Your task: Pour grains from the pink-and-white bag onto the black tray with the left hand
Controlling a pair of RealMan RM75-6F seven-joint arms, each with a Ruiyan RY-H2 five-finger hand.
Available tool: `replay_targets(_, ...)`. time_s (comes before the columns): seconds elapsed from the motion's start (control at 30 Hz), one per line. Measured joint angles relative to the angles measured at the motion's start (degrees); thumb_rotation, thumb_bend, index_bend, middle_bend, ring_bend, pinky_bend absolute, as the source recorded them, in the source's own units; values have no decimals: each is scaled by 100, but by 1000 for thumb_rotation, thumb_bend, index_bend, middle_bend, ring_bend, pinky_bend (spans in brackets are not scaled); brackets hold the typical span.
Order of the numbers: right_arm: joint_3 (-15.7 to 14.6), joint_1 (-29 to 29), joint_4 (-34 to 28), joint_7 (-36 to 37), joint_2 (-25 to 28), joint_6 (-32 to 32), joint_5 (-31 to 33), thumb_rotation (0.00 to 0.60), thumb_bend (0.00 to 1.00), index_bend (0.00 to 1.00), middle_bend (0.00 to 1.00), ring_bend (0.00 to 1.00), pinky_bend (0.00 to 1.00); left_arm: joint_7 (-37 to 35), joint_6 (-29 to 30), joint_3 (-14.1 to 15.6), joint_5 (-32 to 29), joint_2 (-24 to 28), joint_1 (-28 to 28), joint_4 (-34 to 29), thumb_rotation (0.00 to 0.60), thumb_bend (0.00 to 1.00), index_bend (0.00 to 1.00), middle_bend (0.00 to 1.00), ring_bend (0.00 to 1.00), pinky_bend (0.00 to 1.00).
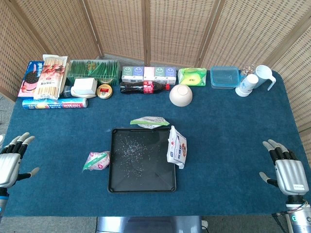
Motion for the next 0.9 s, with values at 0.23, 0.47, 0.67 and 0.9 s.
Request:
replay_targets(0.23,-27,-4,-38,-5,13,-33,6,600,0,137,126,166,213,-285,-139,44,80,-79,-66,141,600,27,27,30,21,207)
replay_targets(0.47,-58,7,-84,-34,13,-68,-30,600,0,137,126,166,213,-943,-525,219,457,-501,-304,493,600,25,27,30,21,205)
replay_targets(0.67,-76,2,-125,-26,36,-72,-44,600,0,137,126,166,211,-1104,-690,310,754,-969,-532,562,600,15,27,30,20,115)
replay_targets(0.9,-76,-9,-143,85,86,-57,-54,600,0,137,126,166,212,-532,-992,185,502,-1349,-734,381,600,0,27,30,21,46)
